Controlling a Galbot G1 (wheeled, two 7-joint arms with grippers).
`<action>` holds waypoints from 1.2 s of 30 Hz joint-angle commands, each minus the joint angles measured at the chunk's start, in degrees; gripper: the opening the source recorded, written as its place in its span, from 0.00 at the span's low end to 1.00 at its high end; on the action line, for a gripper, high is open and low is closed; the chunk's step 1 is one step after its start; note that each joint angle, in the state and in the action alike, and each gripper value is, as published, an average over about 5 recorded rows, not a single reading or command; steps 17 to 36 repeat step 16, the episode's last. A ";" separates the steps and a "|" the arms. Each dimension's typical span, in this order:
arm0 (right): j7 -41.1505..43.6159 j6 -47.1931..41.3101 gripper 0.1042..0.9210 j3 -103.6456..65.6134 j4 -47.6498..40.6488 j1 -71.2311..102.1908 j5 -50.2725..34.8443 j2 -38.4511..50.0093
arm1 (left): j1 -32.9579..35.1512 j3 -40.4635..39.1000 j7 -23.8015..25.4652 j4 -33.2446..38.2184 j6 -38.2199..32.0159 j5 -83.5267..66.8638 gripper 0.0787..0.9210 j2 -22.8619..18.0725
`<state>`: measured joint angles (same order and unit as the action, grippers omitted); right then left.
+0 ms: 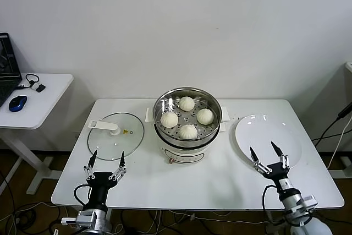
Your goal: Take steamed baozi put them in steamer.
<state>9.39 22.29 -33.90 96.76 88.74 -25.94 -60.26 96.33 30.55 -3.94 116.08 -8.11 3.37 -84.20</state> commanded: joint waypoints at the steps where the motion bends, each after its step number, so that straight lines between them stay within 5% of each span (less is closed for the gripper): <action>1: -2.09 2.90 0.88 0.89 -0.49 3.45 0.69 -2.72 | -2.22 0.49 3.75 -2.79 -0.91 -1.22 0.88 0.86; 36: -0.62 2.72 0.88 1.70 -0.59 2.79 0.56 -3.43 | -1.71 0.72 3.43 -1.46 0.77 -2.63 0.88 0.18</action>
